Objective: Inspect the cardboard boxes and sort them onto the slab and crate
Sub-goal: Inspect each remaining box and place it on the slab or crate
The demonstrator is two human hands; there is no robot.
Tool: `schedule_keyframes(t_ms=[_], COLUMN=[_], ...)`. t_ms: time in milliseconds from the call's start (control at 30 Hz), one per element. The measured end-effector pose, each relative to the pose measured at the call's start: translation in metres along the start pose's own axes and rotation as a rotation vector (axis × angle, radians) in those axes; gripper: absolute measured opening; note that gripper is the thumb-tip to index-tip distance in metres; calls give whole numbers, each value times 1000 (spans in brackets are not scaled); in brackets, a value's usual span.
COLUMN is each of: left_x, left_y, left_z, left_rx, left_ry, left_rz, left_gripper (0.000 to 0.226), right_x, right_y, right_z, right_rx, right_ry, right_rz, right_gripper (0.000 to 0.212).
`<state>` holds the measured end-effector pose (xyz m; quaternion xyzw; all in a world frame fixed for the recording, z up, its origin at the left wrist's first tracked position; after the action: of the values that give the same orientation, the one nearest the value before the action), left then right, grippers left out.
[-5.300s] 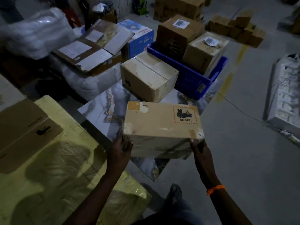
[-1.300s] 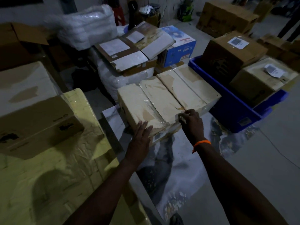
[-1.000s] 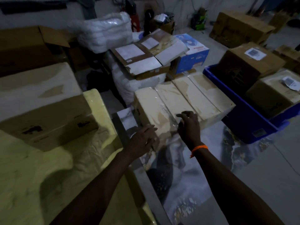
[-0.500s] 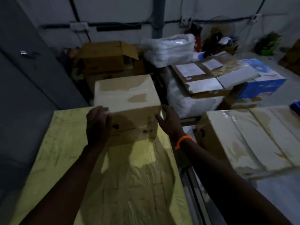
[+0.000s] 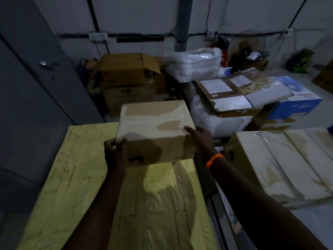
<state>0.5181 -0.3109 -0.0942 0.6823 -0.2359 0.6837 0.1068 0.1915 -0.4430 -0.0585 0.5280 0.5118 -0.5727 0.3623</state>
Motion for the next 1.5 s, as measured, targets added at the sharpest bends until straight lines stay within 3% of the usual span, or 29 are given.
schedule_keyframes(t_ms=[100,267,633,933,1033,1267,1500], left_x=[-2,23,59,21,-6,-71,-104], left_y=[-11,-31,-54,-68,-61,-40,-15], left_z=[-34,-112,-315,-457,-500,-572,-554], left_rx=[18,-12,-196,-314,-373,-497,-523], left_ry=[-65,-13,-34,-75,-123,-250,-181], left_rz=[-117,-286,-389,-295,-188,21,173], left_gripper=[39,29,26,24,28,26,29], right_x=[1,22,60,120,143,183,246], right_y=[-40,-134,-361,-490,-526,-589,-574], right_z=[-30,-104,-290,-357,-364,-348,-353], right_rx=[48,173,312,613,669,649,621], right_ry=[-53,39,70,104,165,126,206], right_rz=[39,268,239,240,305,149,160], right_gripper=[19,42,42,21,26,20,35])
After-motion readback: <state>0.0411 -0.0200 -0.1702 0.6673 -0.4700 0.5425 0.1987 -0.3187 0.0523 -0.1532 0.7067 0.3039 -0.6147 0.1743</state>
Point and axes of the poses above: each hand's wrist, its own z-axis towards the middle knuckle, its own y-axis out of the palm, x = y × z, the point moved 8 cm from there along z, towards the middle knuckle, and after that the axes turned 12 degrees about x, right-handed, at the moved point
